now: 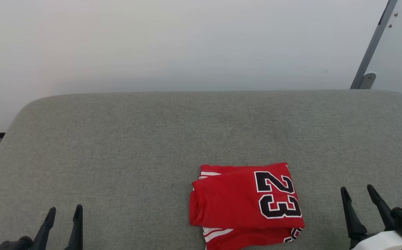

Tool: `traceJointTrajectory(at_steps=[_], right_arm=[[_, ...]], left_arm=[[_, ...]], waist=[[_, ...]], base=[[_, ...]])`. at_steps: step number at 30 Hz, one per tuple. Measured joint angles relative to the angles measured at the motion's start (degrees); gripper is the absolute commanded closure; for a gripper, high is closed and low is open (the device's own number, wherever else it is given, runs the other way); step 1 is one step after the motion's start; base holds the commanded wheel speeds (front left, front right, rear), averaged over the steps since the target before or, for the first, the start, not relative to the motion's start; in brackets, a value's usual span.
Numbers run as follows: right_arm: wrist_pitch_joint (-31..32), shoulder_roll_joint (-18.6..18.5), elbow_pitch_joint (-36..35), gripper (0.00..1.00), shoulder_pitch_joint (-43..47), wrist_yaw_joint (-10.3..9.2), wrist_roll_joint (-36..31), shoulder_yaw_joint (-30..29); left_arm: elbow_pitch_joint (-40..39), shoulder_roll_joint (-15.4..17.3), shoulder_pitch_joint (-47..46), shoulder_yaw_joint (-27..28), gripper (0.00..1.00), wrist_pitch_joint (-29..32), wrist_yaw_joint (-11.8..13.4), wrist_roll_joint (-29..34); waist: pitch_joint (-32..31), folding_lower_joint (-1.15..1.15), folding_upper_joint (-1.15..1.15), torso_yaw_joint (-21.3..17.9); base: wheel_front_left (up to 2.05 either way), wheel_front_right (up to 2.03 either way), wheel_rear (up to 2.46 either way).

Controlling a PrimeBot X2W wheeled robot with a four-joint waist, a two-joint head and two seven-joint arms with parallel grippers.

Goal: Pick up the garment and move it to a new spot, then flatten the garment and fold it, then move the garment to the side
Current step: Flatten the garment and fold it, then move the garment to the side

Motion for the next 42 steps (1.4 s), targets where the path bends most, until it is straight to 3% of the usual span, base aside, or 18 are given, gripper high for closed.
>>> traceJointTrajectory(at_steps=[13,22,36,42], right_arm=[[-0.02,0.30,0.21,0.00,0.57,0.00,-0.47,0.65],[1.82,-2.08,2.33,0.00,-1.97,-0.01,2.82,5.78],[27.32,-13.07,5.21,0.00,-12.94,0.00,15.86,18.84],[39.01,-15.56,7.43,0.00,-16.06,0.00,22.07,22.49]], left_arm=[[0.23,0.09,-0.58,-0.35,0.00,0.00,0.00,0.09],[0.38,0.07,-0.55,1.25,0.00,0.00,0.00,-0.15],[1.27,0.52,-0.59,-0.35,0.00,0.01,0.00,-0.83],[2.31,0.56,-1.07,-2.24,0.00,0.00,0.00,-1.38]], waist=[[0.13,0.00,0.00,-0.01],[0.51,0.00,0.00,0.46],[1.55,0.00,0.00,4.98],[2.02,0.00,0.00,7.93]], base=[[0.00,0.00,0.00],[0.00,0.00,0.00],[0.00,0.00,0.00],[0.00,0.00,0.00]])
